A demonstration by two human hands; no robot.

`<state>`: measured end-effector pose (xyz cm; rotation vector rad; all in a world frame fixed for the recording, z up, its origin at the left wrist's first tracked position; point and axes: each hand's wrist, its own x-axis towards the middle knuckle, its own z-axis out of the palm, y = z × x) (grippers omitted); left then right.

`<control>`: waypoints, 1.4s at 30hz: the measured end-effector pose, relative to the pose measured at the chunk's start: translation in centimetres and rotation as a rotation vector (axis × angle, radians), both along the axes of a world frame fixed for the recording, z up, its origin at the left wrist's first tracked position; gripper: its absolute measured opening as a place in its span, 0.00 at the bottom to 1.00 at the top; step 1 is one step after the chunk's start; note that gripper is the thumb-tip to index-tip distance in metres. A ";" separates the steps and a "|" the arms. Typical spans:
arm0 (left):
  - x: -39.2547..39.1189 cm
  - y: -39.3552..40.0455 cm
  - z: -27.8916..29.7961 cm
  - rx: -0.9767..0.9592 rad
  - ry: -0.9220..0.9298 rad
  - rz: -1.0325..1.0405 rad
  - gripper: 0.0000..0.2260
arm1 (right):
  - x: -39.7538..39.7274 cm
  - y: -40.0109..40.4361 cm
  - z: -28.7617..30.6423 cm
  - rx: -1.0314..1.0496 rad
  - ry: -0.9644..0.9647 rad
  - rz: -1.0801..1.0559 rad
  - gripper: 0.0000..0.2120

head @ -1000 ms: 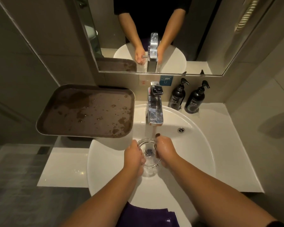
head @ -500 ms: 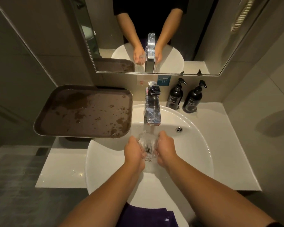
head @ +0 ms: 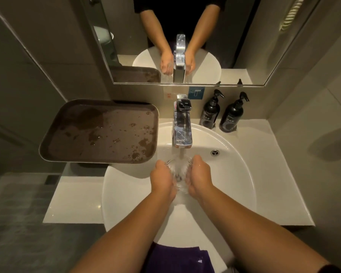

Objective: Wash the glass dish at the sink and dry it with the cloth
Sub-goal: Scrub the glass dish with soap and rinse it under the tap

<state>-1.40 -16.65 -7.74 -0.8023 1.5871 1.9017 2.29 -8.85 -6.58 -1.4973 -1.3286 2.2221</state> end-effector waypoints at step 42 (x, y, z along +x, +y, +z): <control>0.5 -1.6 -1.8 -0.187 0.240 -0.444 0.24 | 1.5 2.6 0.2 0.640 -0.013 0.629 0.21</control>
